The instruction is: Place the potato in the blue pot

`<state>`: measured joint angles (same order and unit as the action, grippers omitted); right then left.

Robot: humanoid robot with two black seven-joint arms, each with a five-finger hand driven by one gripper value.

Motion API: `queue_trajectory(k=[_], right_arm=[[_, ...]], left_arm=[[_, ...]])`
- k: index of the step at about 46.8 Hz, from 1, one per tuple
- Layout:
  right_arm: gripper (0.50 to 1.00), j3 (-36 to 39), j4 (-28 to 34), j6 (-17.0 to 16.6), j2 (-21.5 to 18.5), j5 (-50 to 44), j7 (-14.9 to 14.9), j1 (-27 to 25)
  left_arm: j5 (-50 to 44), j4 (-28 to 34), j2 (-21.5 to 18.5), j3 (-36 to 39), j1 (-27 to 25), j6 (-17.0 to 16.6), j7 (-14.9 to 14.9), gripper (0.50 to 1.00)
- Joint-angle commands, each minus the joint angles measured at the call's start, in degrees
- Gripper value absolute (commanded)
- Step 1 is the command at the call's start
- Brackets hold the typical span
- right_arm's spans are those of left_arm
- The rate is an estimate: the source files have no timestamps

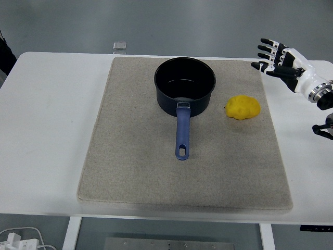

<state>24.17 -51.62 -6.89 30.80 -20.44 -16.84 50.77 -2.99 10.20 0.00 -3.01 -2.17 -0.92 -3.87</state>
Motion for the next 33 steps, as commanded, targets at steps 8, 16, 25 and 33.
queue_trajectory(k=[8, 16, 25, 33], right_arm=[[0.915, -0.3, -6.4, -2.8, 7.0, -12.2, -0.9, -2.0], [0.915, -0.4, -6.6, -3.6, 8.7, -18.0, -2.0, -2.0], [0.915, -0.3, -6.6, -3.6, 8.5, -25.8, -4.5, -1.8], [0.915, -0.4, -6.5, -0.9, 7.3, -31.5, -5.4, -1.9]], left_arm=[[0.1, 0.0, 0.0, 0.0, 0.0, 0.0, 0.0, 0.999], [0.1, 0.0, 0.0, 0.0, -0.1, 0.0, 0.0, 0.999], [0.2, 0.1, 0.0, 0.0, -0.3, 0.0, 0.0, 0.999], [0.2, 0.0, 0.0, 0.0, -0.4, 0.0, 0.0, 0.999]])
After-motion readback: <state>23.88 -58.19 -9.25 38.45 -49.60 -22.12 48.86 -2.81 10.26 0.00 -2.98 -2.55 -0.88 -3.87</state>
